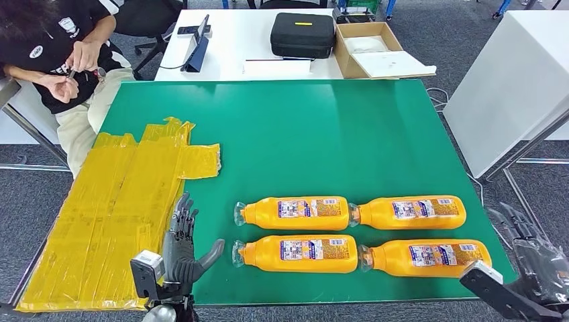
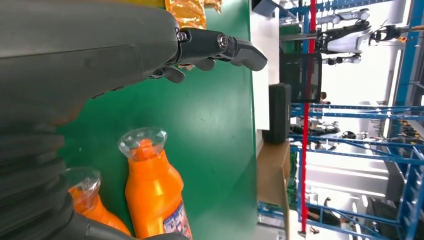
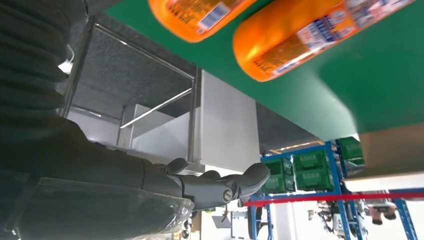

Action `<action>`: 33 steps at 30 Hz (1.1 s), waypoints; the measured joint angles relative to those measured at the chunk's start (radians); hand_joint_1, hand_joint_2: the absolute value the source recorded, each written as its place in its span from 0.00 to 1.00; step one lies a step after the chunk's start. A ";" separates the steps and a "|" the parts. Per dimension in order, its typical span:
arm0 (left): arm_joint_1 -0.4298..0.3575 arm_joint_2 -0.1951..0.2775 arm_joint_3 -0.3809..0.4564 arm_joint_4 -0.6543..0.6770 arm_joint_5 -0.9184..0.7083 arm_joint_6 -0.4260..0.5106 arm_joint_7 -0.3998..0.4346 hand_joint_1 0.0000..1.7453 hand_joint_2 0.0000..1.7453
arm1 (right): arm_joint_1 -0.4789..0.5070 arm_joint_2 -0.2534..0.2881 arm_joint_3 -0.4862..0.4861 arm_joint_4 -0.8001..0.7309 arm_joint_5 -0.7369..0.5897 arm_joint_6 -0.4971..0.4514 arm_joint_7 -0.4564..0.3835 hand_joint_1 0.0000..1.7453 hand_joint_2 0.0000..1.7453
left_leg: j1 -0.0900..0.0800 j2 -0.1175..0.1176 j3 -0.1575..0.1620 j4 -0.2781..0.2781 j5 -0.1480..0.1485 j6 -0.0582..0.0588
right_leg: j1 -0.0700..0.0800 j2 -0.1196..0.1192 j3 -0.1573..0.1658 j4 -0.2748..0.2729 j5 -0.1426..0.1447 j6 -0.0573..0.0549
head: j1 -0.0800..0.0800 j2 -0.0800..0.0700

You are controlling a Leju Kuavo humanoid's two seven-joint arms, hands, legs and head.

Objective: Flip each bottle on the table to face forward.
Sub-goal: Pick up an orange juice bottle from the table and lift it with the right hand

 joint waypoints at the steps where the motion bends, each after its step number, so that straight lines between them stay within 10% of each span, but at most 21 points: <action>1: -0.004 -0.002 0.000 0.004 -0.009 0.008 0.000 0.00 1.00 | -0.006 -0.004 -0.004 0.010 0.002 0.005 -0.003 0.00 1.00 | 0.000 0.000 0.000 0.000 0.000 0.000 | 0.000 0.000 0.000 0.000 0.000 0.000 | 0.000 0.000; 33: -0.049 -0.022 -0.018 0.077 -0.045 0.039 0.000 0.00 1.00 | -0.102 0.078 0.109 0.175 0.164 -0.003 0.020 0.00 1.00 | -0.001 0.000 0.000 0.000 0.000 0.002 | 0.000 0.000 0.000 0.000 0.000 0.000 | 0.000 0.000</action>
